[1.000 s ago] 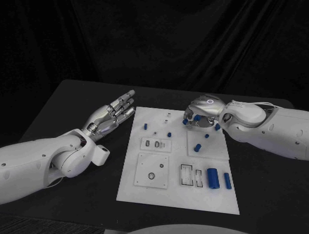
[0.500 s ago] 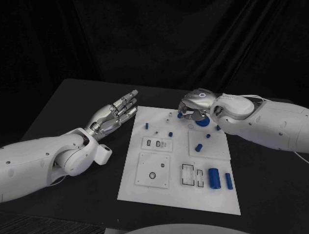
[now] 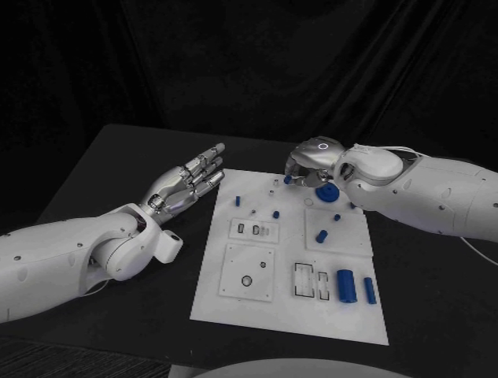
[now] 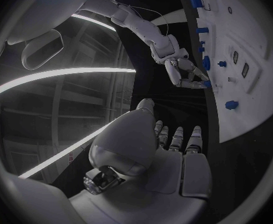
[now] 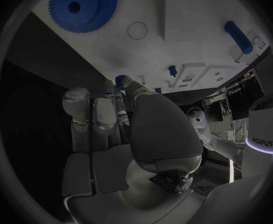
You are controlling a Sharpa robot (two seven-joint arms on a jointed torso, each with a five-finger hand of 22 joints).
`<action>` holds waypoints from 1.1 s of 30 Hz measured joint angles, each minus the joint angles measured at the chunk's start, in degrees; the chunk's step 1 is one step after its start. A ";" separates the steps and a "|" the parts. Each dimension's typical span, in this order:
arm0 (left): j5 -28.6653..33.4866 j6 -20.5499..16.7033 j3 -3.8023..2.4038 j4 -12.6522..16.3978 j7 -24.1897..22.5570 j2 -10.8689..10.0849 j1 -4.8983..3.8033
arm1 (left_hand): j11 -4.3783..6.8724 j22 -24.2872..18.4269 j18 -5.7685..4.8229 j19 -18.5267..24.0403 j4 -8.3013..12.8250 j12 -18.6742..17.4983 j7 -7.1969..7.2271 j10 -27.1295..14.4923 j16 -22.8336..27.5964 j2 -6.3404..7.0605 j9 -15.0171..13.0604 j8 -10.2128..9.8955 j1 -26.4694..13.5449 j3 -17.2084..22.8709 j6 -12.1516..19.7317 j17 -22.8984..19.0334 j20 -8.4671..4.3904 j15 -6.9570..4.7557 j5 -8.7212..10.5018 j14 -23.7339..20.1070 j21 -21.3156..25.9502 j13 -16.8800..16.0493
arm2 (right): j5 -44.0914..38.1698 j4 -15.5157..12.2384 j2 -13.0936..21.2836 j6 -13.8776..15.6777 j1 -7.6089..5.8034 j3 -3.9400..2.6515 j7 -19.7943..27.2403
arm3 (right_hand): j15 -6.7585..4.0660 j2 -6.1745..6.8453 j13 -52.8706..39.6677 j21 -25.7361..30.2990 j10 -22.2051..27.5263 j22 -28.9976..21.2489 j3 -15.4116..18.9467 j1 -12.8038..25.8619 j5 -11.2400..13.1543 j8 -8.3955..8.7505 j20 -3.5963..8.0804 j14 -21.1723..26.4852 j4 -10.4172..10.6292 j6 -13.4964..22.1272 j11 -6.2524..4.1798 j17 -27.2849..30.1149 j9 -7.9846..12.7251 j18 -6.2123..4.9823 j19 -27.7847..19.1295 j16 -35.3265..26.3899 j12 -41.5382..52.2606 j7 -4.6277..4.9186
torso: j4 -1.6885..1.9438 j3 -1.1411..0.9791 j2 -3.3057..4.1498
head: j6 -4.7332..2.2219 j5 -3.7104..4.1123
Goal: Assemble the parts on the task board
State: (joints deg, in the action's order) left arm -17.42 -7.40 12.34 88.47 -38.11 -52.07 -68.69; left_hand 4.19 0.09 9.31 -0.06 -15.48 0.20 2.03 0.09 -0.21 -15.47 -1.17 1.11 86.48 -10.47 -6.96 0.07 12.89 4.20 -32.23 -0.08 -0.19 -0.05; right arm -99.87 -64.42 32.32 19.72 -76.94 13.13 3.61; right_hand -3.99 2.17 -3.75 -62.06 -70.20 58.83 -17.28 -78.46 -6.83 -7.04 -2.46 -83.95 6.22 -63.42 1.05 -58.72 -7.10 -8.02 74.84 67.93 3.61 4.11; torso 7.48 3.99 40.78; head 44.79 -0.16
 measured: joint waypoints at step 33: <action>-0.01 0.52 0.00 -1.18 0.52 1.11 0.00 | -0.20 0.00 0.00 0.00 -0.16 0.00 0.00 -0.21 0.00 0.00 0.00 0.00 0.00 0.16 0.00 -0.02 0.00 0.21 0.00 0.21 0.00 -0.02 | 0.52 3.02 -3.81 -0.40 -0.06 -0.21 -1.16 | 0.00 -0.27 -0.01 0.00 0.91 0.20 0.14 0.30 0.06 0.88 0.00 0.00 0.36 0.10 0.09 0.09 -0.37 0.00 0.00 0.00 0.00 -0.13 | -0.03 0.06 -0.04 | 0.02 0.25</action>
State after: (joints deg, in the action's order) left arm -17.43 -6.88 12.34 87.29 -37.59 -50.96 -68.69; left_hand 3.98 0.10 9.30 -0.06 -15.65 0.20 2.04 -0.12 -0.21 -15.47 -1.17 1.11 86.48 -10.32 -6.96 0.05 12.89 4.41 -32.23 0.14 -0.19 -0.08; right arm -99.35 -61.40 28.51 19.32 -77.00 12.92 2.45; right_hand -3.99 1.90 -3.77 -62.06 -69.28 59.03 -17.13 -78.16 -6.77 -6.16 -2.46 -83.95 6.58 -63.33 1.14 -58.63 -7.47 -8.03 74.84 67.92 3.61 3.97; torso 7.45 4.05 40.74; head 44.81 0.09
